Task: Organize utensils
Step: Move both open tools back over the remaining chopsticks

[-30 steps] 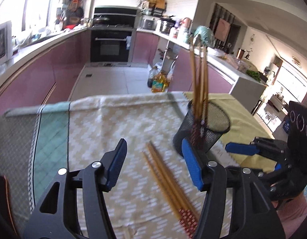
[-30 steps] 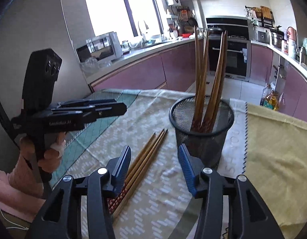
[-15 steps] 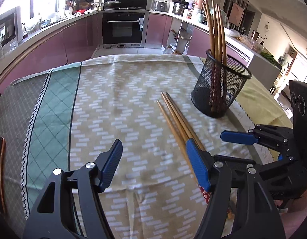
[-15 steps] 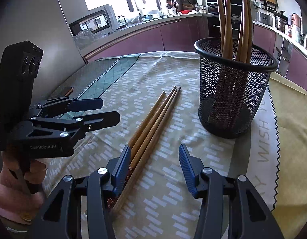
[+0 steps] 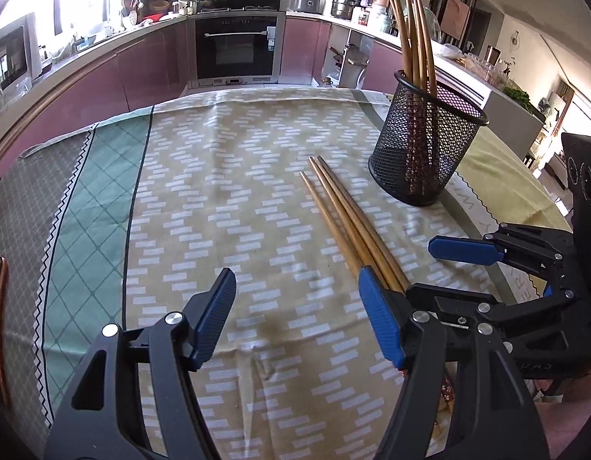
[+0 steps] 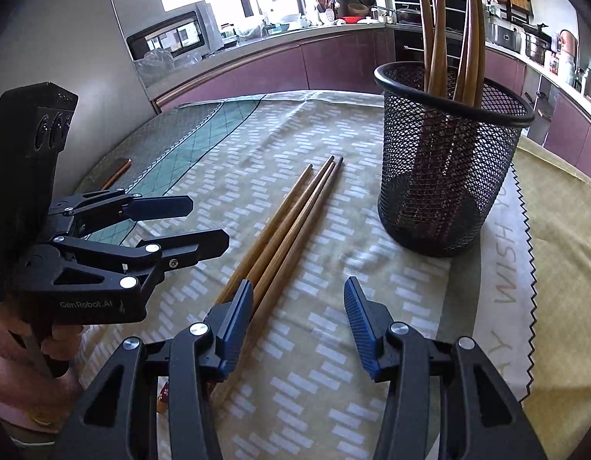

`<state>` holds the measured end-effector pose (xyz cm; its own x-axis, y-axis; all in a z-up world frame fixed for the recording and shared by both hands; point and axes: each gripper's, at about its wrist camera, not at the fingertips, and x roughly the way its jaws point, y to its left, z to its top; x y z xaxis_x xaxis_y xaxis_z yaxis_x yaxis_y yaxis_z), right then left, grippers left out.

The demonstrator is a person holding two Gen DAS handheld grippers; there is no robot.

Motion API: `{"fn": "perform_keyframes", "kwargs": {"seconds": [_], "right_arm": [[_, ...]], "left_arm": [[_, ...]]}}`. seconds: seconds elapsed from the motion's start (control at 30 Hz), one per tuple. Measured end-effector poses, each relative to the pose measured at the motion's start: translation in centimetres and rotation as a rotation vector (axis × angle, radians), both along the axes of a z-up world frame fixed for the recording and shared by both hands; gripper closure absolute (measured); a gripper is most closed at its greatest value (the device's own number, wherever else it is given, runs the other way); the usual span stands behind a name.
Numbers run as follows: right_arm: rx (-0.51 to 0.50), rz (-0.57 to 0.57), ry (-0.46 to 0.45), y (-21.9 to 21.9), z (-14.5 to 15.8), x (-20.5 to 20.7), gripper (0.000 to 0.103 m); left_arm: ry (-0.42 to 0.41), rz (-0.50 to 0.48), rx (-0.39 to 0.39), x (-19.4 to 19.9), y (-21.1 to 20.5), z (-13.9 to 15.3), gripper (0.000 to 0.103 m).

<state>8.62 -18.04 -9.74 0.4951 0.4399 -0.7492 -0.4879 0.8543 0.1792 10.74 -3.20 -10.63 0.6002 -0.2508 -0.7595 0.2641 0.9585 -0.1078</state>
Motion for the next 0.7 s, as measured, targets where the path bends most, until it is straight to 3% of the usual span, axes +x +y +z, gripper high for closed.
{"fn": "perform_keyframes", "kwargs": {"seconds": [0.7], "right_arm": [[-0.031,-0.022,0.008,0.0,-0.1,0.4,0.064]], "left_arm": [[0.018,-0.028,0.030,0.9,-1.4,-0.6,0.037]]}}
